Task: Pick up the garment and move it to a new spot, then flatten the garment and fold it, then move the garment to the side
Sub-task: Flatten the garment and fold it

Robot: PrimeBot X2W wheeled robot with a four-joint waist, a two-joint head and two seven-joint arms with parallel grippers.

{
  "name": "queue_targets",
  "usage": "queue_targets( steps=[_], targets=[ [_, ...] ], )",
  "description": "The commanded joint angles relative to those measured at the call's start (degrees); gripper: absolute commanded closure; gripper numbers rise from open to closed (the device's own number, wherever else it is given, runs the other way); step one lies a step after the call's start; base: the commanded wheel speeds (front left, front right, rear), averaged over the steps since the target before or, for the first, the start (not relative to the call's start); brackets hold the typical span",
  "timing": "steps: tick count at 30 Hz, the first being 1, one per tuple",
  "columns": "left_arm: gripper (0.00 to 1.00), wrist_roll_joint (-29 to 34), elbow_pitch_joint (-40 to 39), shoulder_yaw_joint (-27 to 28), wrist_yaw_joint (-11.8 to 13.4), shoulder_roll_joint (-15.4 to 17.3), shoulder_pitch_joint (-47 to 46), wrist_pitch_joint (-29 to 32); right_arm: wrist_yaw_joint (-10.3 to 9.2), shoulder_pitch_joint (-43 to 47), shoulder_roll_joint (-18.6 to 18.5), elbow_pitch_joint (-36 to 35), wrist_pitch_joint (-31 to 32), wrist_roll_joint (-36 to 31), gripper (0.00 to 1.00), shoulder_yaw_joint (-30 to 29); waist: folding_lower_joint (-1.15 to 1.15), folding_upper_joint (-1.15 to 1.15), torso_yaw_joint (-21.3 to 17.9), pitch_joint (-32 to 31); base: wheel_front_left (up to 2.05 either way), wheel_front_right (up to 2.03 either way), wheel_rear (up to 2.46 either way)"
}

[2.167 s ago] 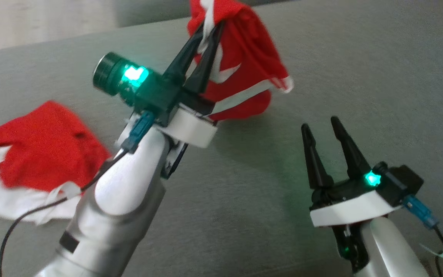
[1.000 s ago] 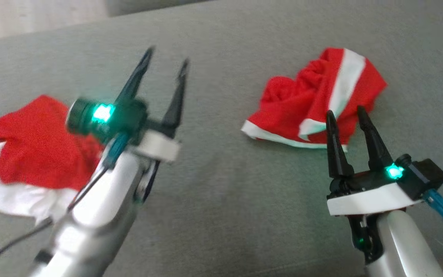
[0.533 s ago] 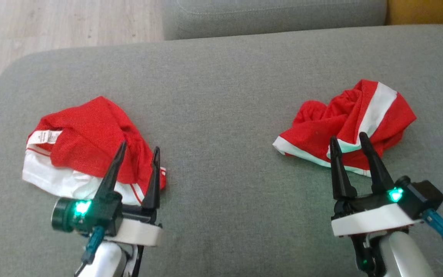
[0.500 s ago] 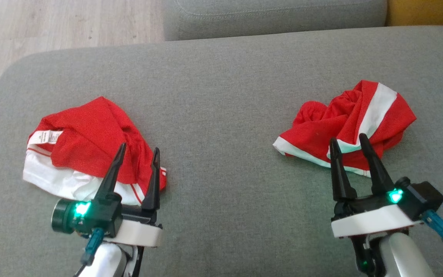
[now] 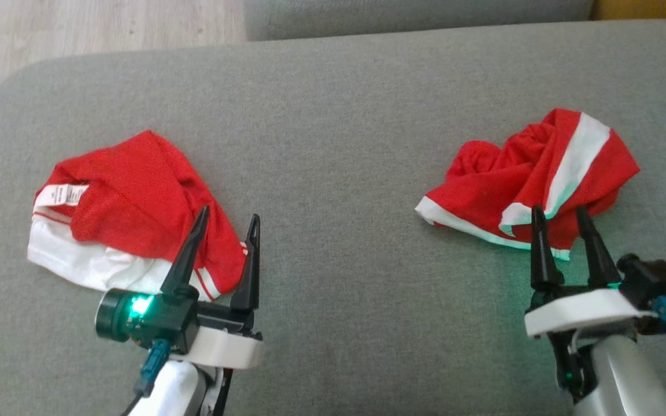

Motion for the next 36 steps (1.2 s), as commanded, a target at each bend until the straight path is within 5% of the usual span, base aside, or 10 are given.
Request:
queue_targets(
  steps=[1, 13, 14, 15, 27, 36],
  targets=[
    [0.00, 0.5, -1.5, 2.6, -0.2, 0.3, -2.8, -0.4, -0.04, -3.1, -0.3, 0.9, -0.6, 0.7, 0.00, 0.8, 0.00, 0.00, 0.6, 0.9, 0.00, 0.00, 0.00],
    [0.00, 1.8, -0.7, 3.8, -1.8, -1.0, -3.7, -0.4, -0.04, -10.8, -0.3, 14.1, -0.6, 7.1, 0.00, 1.3, 0.00, 0.00, 2.3, 3.5, 0.00, 0.00, 0.00],
    [0.00, 1.9, -0.6, 3.8, -1.9, -1.1, -3.6, -0.4, -0.04, -11.2, -0.3, 14.3, -0.6, 7.3, 0.56, 1.3, 0.00, 0.00, 2.4, 3.5, 0.00, 0.00, 0.00],
    [0.00, 2.0, -0.4, 3.9, -2.0, -1.2, -3.6, -0.4, -0.04, -11.6, -0.3, 14.0, -0.6, 7.4, 1.00, 1.2, 0.00, 0.00, 2.4, 3.4, 0.00, 0.00, 0.00],
    [0.00, 2.5, 0.6, 5.3, -2.5, -2.9, -2.4, -0.4, -0.04, -11.3, -0.3, -1.8, -0.6, 3.2, 1.00, 1.0, 0.00, 0.00, 1.9, -0.1, 0.00, 0.00, 0.00],
    [0.00, 2.7, 1.2, 6.1, -3.1, -4.8, -0.3, -0.4, -0.04, -22.4, -0.3, -6.0, 2.5, -4.4, 1.00, 4.5, 0.00, 0.00, 3.8, -4.3, 0.00, 0.00, 0.00]
  ],
)
